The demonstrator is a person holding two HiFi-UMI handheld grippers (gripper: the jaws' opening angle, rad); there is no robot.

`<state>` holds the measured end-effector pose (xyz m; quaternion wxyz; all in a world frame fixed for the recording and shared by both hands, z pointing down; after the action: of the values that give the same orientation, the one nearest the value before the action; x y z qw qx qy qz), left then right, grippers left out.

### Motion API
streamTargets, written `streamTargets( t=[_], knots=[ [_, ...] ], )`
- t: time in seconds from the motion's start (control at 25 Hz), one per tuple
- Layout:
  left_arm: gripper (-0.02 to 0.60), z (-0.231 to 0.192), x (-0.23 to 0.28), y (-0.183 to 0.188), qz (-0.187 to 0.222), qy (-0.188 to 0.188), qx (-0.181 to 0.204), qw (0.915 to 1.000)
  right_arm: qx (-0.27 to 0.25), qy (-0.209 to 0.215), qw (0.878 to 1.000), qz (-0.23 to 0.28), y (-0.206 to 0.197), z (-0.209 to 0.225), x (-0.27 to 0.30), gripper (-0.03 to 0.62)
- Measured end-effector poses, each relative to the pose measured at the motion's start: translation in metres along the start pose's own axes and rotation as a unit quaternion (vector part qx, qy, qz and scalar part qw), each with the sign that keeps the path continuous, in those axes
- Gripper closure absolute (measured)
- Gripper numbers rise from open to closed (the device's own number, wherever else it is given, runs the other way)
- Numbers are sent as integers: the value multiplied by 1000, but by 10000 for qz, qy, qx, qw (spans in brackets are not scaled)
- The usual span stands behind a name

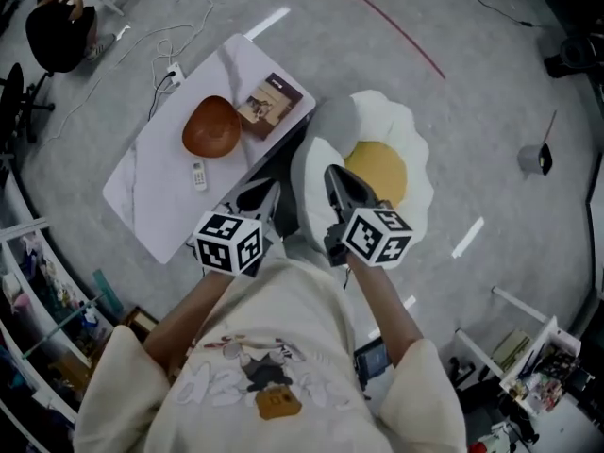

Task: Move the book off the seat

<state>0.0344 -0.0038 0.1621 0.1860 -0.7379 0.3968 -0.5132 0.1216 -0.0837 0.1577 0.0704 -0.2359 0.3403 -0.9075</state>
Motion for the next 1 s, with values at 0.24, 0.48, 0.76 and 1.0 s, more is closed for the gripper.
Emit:
streamTargets(
  t=[0.24,0.48,0.76,1.0],
  knots=[
    [569,35,-18,17,333,-109,375,9987,-1070,-18,9938,287,20,-27,-40,582],
    [569,78,-38,34,509,-484,547,9960,-1016,115,9933,532,26,-52,-79,582],
    [569,127,-69,45,952,-568,1099,9877,-1527,-141,9846,844,23,-80,-129,582],
    [569,153,-75,38,968,-588,1418,9834,-1621,-449,9813,932,12,-87,-150,582]
  ],
)
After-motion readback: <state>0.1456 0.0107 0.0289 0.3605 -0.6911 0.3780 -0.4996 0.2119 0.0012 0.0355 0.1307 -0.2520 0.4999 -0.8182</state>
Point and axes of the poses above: the fingertips, and each gripper's own axes: x forward along the fingers, z to its right, y out of its top, the point moved 1 cm from there along -x, backward along the fingers, and after that the axes turned 6 degrees about y, right-handed, at the moved point
